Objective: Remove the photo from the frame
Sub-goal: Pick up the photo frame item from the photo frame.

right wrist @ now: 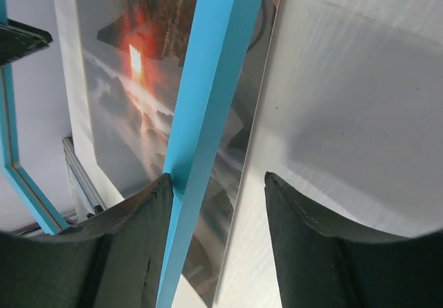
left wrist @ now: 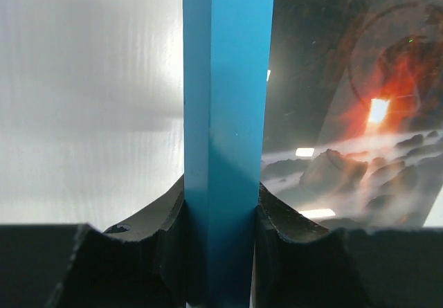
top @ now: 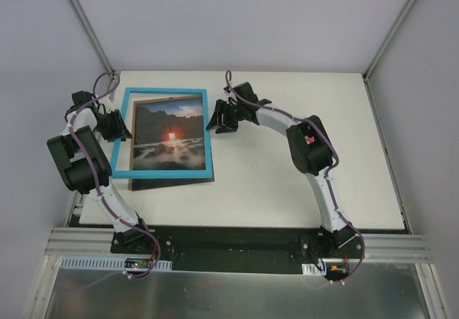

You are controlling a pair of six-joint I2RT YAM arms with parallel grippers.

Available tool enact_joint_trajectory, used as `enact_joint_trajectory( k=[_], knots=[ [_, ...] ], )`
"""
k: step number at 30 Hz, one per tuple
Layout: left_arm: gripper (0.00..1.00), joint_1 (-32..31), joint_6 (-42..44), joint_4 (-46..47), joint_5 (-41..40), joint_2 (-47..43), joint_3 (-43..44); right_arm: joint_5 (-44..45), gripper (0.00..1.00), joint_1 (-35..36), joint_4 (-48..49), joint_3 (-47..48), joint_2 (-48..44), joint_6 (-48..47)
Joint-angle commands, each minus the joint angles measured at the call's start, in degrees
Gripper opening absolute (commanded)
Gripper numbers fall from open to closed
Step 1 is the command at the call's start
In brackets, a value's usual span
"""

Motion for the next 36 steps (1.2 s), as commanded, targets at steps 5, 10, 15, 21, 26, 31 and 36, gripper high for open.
enact_joint_trajectory(
  k=[5,10,15,21,26,31,36],
  knots=[
    [0.22,0.1,-1.0,-2.1,-7.1,-4.3,-2.0,-6.3,0.55,1.5,8.2,1.4,1.7,9.2],
    [0.22,0.0,-1.5,-2.1,-6.4,-4.5,-2.2,-10.3,0.52,2.3,12.8,0.5,1.4,13.2],
    [0.21,-0.2,-1.8,-1.9,-5.6,-4.6,-2.2,-12.6,0.37,2.7,15.0,-0.2,-0.2,14.3],
    [0.21,-1.5,-1.5,-1.7,-3.9,-6.0,-1.3,-12.9,0.11,2.4,11.5,2.2,-2.3,8.5],
    [0.21,-4.8,-1.5,-1.4,-1.8,-8.9,0.0,-12.6,0.05,1.0,6.7,3.5,-5.1,3.7],
    [0.22,-12.4,-3.2,-1.4,0.3,-11.5,2.0,-13.3,0.01,-3.9,0.6,1.7,-10.5,-3.8],
    [0.23,-21.6,-7.3,-1.4,2.4,-9.9,6.3,-16.0,0.01,-11.4,-5.5,-4.3,-18.4,-11.4]
  ],
)
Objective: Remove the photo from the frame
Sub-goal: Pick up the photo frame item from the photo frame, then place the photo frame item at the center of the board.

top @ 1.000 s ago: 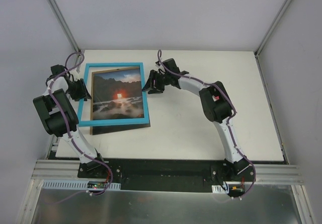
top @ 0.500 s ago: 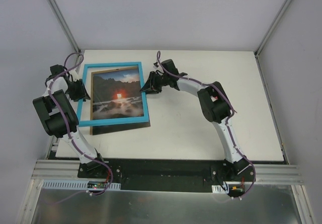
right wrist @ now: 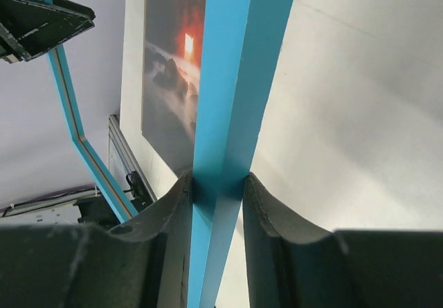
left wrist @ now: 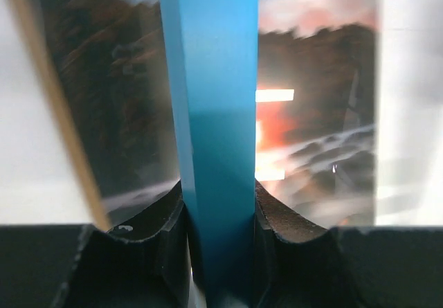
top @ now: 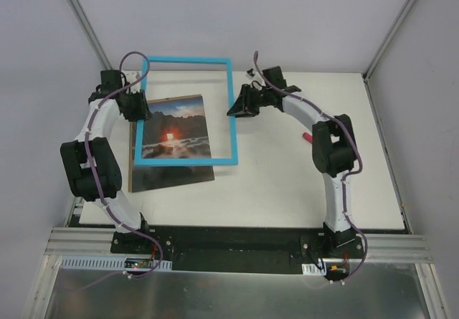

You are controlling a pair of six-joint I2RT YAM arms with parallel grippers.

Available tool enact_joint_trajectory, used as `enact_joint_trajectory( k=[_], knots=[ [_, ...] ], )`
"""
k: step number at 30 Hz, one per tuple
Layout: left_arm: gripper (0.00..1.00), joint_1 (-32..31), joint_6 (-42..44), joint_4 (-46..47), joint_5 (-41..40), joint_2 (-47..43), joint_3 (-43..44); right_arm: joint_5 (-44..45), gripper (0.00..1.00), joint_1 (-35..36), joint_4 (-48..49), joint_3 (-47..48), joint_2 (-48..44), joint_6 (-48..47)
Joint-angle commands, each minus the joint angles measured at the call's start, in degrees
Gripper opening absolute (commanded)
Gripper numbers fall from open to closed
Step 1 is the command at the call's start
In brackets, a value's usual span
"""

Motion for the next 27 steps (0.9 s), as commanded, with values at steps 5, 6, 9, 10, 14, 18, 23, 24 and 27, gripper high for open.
enact_joint_trajectory(
  k=[5,6,9,10,14,18,23,24,27],
  knots=[
    [0.24,-18.9,-9.6,-1.5,9.5,4.2,12.2,-5.9,0.01,-13.5,-11.4,-9.7,-20.2,-21.0],
    [0.24,-20.9,-11.1,-1.6,10.4,6.0,14.1,-5.9,0.01,-15.8,-13.6,-11.3,-21.9,-23.2],
    [0.24,-27.0,-15.2,-1.6,12.6,11.7,20.0,-6.5,0.01,-22.3,-20.6,-14.7,-25.3,-30.5],
    [0.24,-29.2,-16.9,-1.6,13.6,13.6,22.0,-6.0,0.01,-24.3,-23.8,-14.9,-25.7,-34.1],
    [0.24,-36.6,-23.0,-1.6,16.6,22.9,32.4,-4.5,0.01,-34.0,-32.4,-17.3,-26.9,-44.3],
    [0.25,-43.2,-25.8,-1.4,17.6,30.6,41.0,-0.9,0.01,-43.4,-39.3,-18.3,-26.8,-53.9],
    [0.25,-49.3,-28.4,-1.2,18.4,37.9,48.1,2.9,0.01,-50.6,-45.3,-16.6,-23.7,-62.3],
    [0.25,-50.1,-29.4,-0.7,18.5,39.5,48.9,3.9,0.01,-51.6,-46.0,-16.0,-22.7,-63.4],
    [0.25,-52.7,-31.7,1.0,19.3,42.9,50.8,7.3,0.01,-53.7,-46.8,-14.5,-19.6,-66.0]
  ],
)
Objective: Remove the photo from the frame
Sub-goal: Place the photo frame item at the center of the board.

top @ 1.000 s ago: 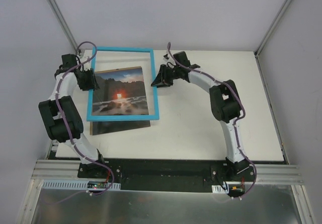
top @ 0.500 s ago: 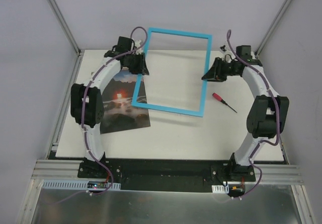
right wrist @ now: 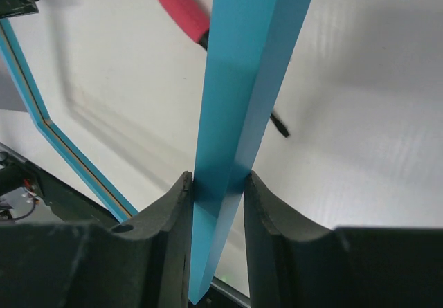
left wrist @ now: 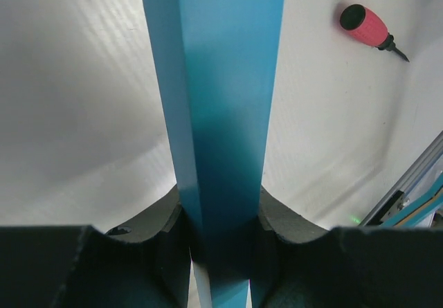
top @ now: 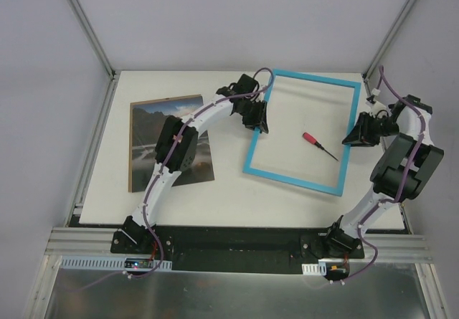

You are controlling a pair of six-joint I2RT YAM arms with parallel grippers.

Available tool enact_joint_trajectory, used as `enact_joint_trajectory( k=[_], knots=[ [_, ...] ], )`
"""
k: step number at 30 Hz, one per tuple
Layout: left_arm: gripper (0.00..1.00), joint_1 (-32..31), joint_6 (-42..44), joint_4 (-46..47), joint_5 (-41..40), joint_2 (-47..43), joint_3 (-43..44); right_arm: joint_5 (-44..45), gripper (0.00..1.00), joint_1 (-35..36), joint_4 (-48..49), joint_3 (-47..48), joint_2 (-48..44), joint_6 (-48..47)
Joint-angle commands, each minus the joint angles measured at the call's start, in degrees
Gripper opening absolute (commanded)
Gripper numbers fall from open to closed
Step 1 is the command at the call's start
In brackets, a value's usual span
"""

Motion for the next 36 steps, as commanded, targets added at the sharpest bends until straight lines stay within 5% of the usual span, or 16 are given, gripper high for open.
enact_joint_trajectory(
  k=[1,10,19,24,29,36],
  knots=[
    [0.25,-5.9,-4.2,2.4,11.6,2.5,6.0,3.7,0.01,-1.1,-1.6,3.6,4.1,-10.8],
    [0.25,-11.9,-7.6,4.6,12.6,9.6,10.5,12.6,0.01,-1.3,1.3,8.7,12.6,-9.1],
    [0.28,-14.1,-9.2,4.7,13.6,10.0,7.3,19.2,0.18,0.9,3.5,15.5,18.9,-5.6],
    [0.31,-14.3,-8.9,4.7,13.1,9.7,6.6,22.7,0.19,3.0,5.5,16.6,20.5,-3.6],
    [0.51,-14.6,-8.7,4.6,12.8,9.6,5.0,26.6,0.20,4.1,7.8,17.7,21.5,-1.9],
    [0.61,-14.1,-5.8,2.4,8.6,7.4,2.7,29.4,0.24,4.6,9.0,18.1,22.1,-0.9]
  ],
)
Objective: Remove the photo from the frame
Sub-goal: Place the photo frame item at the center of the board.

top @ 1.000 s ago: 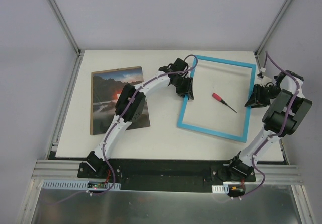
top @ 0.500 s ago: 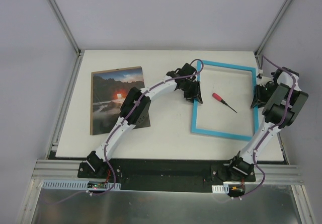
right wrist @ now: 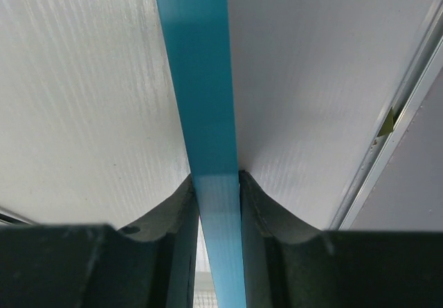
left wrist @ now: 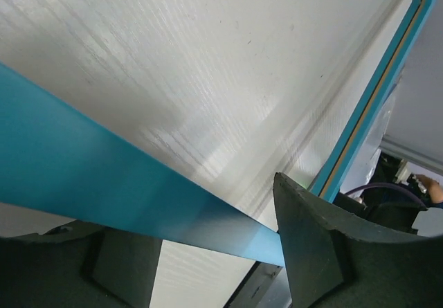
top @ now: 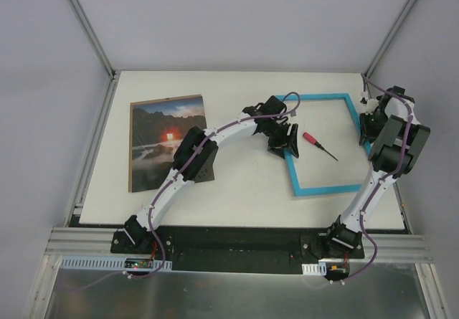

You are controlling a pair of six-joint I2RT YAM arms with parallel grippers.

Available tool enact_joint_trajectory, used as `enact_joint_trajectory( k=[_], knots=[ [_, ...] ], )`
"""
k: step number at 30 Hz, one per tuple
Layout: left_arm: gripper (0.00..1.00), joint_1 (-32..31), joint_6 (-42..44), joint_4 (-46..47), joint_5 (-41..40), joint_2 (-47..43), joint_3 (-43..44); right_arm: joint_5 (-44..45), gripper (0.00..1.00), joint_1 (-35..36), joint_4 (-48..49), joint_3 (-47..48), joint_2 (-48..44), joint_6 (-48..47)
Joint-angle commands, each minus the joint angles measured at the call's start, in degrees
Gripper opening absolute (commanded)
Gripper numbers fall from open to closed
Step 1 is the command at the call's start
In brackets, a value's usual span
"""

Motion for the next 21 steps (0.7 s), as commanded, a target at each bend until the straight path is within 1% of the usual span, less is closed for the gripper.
enact_joint_trajectory(
  k=[1,4,7,12,17,19,21],
  knots=[
    [0.61,-2.3,5.1,-1.8,-1.4,-1.8,-2.6,-3.8,0.24,1.9,-0.6,1.5,0.4,5.1],
    [0.64,-1.3,6.2,-2.8,-3.3,-2.6,-2.8,-3.4,0.24,1.9,-0.4,0.0,0.0,5.0],
    [0.69,-0.1,7.7,-3.6,-5.3,-3.5,-2.8,-3.0,0.25,1.9,-0.2,-2.5,-1.0,4.7],
    [0.73,2.1,9.7,-4.0,-7.6,-4.4,-3.0,-2.5,0.28,1.9,1.5,-7.4,-3.6,4.2],
    [0.74,2.7,10.9,-4.1,-8.2,-5.4,-4.9,-1.1,0.39,1.8,2.5,-8.7,-5.3,4.8],
    [0.76,2.8,11.7,-4.3,-8.8,-6.8,-6.6,-1.0,0.44,1.8,2.6,-8.8,-5.8,5.4],
    [0.77,3.1,12.7,-4.2,-9.5,-8.5,-8.5,-1.3,0.47,1.8,2.1,-8.7,-6.8,6.0]
  ],
)
